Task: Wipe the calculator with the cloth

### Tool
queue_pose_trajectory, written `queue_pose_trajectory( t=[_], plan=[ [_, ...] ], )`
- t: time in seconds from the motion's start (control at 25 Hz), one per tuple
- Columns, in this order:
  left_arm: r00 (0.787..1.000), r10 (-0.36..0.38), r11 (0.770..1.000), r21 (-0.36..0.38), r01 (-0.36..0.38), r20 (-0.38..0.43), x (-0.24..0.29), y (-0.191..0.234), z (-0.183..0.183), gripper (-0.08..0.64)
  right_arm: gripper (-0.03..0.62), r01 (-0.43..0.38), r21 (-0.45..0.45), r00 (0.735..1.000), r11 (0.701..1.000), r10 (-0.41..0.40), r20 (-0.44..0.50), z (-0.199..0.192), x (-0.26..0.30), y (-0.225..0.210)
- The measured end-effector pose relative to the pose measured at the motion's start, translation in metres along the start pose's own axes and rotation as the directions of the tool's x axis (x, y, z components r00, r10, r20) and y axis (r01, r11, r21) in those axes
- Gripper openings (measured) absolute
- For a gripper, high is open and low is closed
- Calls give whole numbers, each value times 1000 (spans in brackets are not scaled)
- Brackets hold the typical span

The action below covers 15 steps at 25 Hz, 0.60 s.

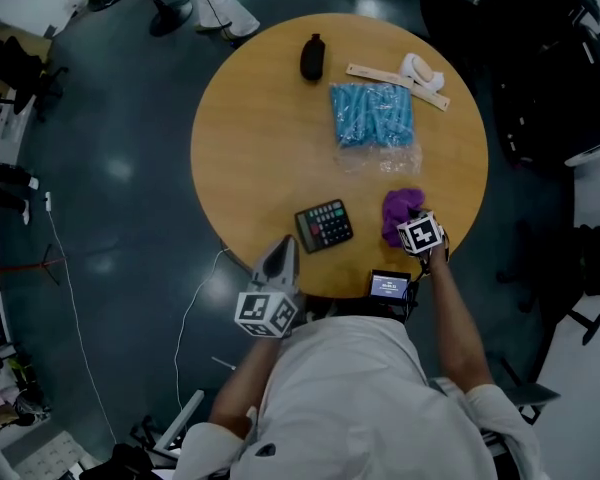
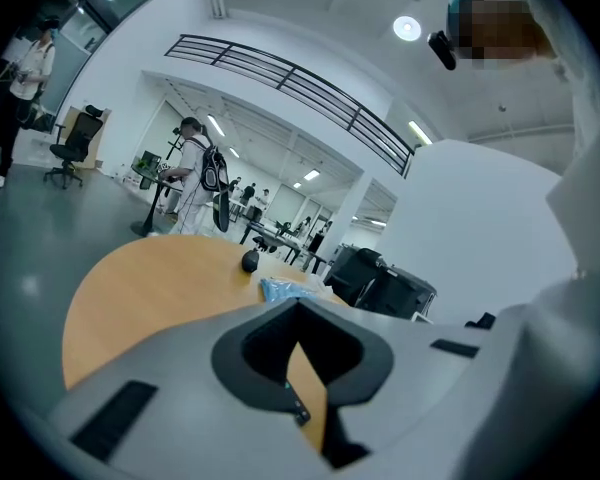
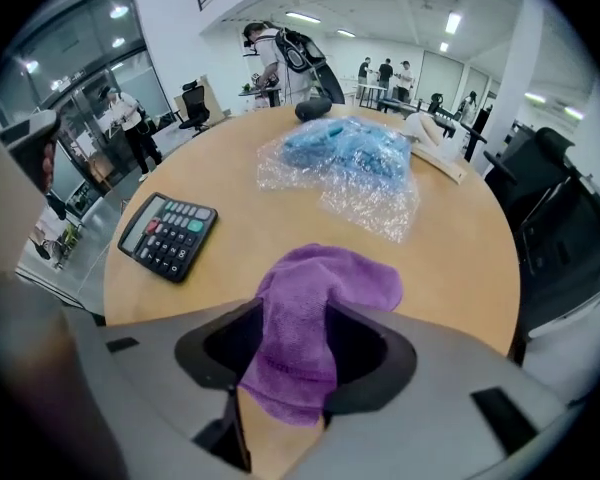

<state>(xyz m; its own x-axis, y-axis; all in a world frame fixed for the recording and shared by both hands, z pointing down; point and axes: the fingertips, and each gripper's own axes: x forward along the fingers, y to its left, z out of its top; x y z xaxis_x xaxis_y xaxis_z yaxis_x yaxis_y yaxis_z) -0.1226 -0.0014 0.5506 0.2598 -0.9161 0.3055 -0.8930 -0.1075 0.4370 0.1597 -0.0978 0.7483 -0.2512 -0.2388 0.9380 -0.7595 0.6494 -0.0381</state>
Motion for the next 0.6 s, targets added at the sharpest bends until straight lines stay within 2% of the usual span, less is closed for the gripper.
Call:
queue_pose_trajectory(
  t=[0.28, 0.4, 0.44, 0.48, 0.52, 0.6],
  plan=[
    [1000, -14, 999, 48, 14, 18, 9, -13, 19, 6, 209, 66, -46, 987, 997, -58, 151, 28, -64, -2],
    [1000, -12, 997, 83, 9, 27, 12, -20, 28, 6, 209, 96, -52, 958, 994, -78, 275, 49, -109, -1],
    [999, -12, 995, 95, 9, 32, 13, -23, 32, 5, 207, 111, -54, 933, 992, -85, 349, 60, -130, 2],
    [999, -15, 994, 110, 11, 40, 14, -27, 37, 6, 204, 130, -53, 895, 990, -95, 436, 73, -153, 6],
    [998, -19, 992, 129, 12, 54, 13, -31, 44, 6, 175, 154, -45, 842, 987, -107, 528, 86, -179, 12],
    [995, -33, 984, 175, 15, 95, 12, -45, 62, 6, 75, 194, -8, 711, 981, -135, 690, 110, -231, 26]
  ],
)
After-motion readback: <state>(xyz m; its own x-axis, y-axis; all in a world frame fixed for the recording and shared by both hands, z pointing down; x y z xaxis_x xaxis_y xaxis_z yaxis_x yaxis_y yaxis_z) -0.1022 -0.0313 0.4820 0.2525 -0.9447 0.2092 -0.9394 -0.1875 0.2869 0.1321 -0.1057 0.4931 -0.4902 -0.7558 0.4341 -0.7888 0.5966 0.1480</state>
